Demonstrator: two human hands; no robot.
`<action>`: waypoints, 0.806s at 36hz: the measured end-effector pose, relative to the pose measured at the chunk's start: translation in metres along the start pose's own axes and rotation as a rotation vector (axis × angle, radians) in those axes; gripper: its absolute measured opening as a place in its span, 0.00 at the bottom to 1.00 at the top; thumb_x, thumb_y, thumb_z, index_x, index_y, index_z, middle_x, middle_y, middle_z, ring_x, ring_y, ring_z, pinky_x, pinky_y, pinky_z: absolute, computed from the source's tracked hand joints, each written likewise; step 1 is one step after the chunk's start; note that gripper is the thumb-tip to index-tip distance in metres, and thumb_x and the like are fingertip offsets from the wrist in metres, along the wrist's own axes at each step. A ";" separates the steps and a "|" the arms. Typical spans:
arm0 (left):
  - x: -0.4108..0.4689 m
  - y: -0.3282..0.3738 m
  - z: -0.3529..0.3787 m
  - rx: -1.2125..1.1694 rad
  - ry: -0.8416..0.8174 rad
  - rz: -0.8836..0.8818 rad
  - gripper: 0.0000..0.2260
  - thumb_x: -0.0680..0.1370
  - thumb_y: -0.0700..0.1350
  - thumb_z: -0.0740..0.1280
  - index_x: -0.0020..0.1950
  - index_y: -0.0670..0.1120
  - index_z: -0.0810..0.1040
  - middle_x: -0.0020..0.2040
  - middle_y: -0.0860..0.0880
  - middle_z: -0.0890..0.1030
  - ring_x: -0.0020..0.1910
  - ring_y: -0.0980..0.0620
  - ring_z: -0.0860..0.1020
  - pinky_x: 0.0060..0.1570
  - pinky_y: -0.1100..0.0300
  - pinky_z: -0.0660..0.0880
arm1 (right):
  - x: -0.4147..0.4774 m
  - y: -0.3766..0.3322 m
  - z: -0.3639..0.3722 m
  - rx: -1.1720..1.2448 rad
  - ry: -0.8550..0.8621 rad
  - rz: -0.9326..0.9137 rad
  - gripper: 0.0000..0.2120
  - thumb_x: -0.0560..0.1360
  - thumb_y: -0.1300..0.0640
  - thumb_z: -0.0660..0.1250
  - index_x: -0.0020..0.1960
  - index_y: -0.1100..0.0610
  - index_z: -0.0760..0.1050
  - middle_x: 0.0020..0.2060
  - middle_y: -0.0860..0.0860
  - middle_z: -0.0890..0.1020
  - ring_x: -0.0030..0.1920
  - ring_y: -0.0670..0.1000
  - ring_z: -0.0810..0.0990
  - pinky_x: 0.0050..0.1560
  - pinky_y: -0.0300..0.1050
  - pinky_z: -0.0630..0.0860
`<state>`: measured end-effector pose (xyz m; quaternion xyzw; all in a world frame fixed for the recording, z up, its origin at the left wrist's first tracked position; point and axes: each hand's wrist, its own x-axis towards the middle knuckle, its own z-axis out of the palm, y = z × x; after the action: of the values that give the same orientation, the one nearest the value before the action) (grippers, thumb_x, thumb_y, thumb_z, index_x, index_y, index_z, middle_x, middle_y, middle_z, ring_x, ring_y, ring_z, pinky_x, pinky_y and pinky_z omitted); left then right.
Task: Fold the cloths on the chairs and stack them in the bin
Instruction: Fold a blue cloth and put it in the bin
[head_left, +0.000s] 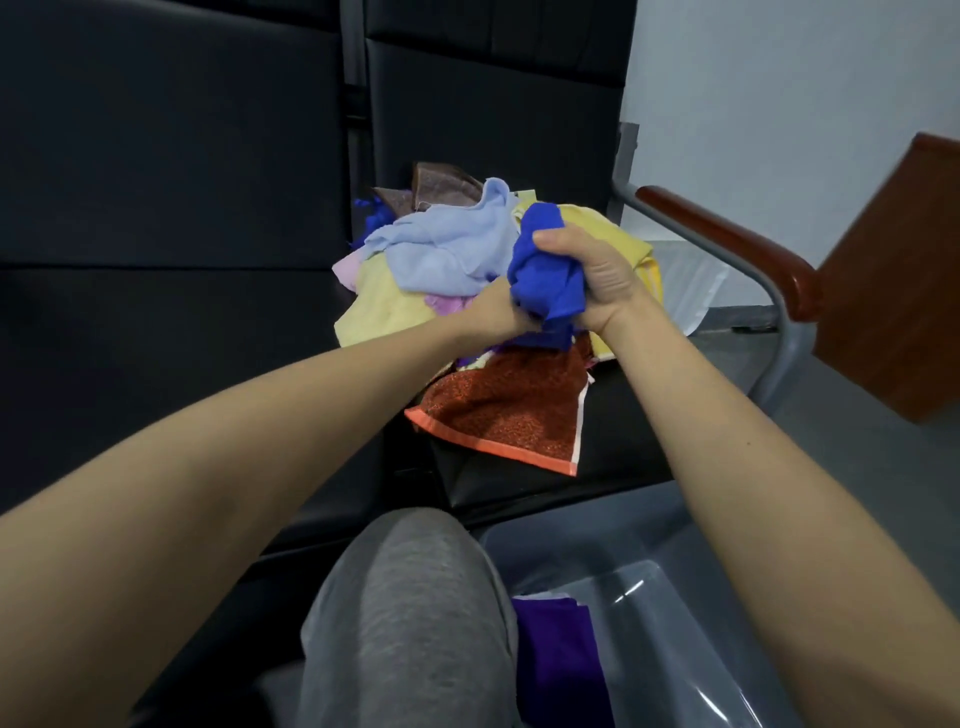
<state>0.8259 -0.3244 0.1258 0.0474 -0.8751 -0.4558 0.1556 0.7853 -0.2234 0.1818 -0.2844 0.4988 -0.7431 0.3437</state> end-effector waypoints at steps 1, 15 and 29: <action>-0.001 -0.002 -0.005 -0.022 -0.062 0.014 0.23 0.74 0.33 0.69 0.68 0.36 0.69 0.66 0.39 0.73 0.56 0.54 0.71 0.49 0.70 0.73 | -0.002 -0.004 0.002 0.042 -0.019 0.005 0.11 0.64 0.63 0.64 0.23 0.58 0.77 0.23 0.52 0.77 0.25 0.47 0.78 0.29 0.36 0.76; -0.054 -0.019 -0.148 -0.205 -0.307 -0.291 0.22 0.73 0.44 0.71 0.61 0.53 0.63 0.62 0.57 0.71 0.61 0.56 0.75 0.60 0.54 0.75 | 0.020 -0.016 0.034 -0.234 -0.112 0.070 0.05 0.74 0.67 0.61 0.48 0.61 0.71 0.34 0.53 0.82 0.33 0.48 0.82 0.34 0.38 0.78; -0.141 -0.037 -0.293 0.573 0.229 -0.186 0.15 0.74 0.47 0.72 0.35 0.45 0.68 0.31 0.51 0.67 0.32 0.55 0.65 0.32 0.62 0.63 | 0.067 0.008 0.134 -1.479 -0.143 0.163 0.12 0.72 0.47 0.72 0.44 0.56 0.77 0.33 0.49 0.74 0.32 0.48 0.70 0.29 0.40 0.63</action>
<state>1.0501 -0.5432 0.2202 0.2203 -0.9365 -0.1946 0.1910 0.8494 -0.3524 0.2251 -0.4510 0.8643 -0.1659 0.1483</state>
